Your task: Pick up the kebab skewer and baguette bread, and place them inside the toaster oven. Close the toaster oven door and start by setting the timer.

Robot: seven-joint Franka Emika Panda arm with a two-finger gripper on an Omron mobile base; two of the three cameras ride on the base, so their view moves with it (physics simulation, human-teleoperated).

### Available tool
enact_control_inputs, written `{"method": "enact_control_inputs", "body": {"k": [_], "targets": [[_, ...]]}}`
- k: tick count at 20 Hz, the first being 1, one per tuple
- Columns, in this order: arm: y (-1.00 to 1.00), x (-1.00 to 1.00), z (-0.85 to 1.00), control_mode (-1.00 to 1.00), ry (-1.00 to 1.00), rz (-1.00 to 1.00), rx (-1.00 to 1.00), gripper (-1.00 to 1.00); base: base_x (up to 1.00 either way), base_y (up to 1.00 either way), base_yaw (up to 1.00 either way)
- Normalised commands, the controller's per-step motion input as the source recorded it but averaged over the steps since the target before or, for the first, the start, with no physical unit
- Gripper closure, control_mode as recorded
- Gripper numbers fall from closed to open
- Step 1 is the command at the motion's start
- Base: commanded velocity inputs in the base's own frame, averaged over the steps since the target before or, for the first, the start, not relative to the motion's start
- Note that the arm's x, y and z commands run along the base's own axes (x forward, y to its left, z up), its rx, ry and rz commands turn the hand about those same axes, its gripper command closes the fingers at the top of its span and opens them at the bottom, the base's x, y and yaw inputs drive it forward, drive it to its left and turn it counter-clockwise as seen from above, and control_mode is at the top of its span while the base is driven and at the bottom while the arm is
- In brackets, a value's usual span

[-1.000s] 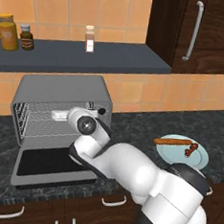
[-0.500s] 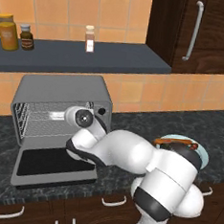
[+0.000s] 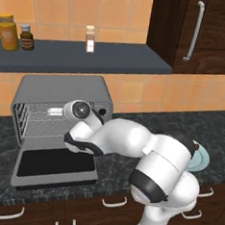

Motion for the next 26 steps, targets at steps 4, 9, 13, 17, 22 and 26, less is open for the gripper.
{"method": "enact_control_inputs", "body": {"k": [4, 9, 13, 17, 22, 26], "targets": [[0.00, 0.01, -0.33, -1.00, -0.09, -0.03, -0.11, -1.00, 0.00, 0.00, 0.00], [0.04, 0.03, -0.04, -1.00, -0.02, 0.00, -0.02, -1.00, 0.00, 0.00, 0.00], [0.00, 0.07, 0.04, -1.00, 0.00, -0.05, 0.00, -1.00, 0.00, 0.00, 0.00], [0.00, 0.06, 0.00, -1.00, 0.00, -0.13, 0.00, -1.00, 0.00, 0.00, 0.00], [0.00, 0.19, 0.00, -1.00, 0.00, -0.07, 0.00, -1.00, 0.00, 0.00, 0.00], [0.09, 0.02, -0.08, -1.00, 0.00, 0.01, -0.05, -1.00, 0.00, 0.00, 0.00]]}}
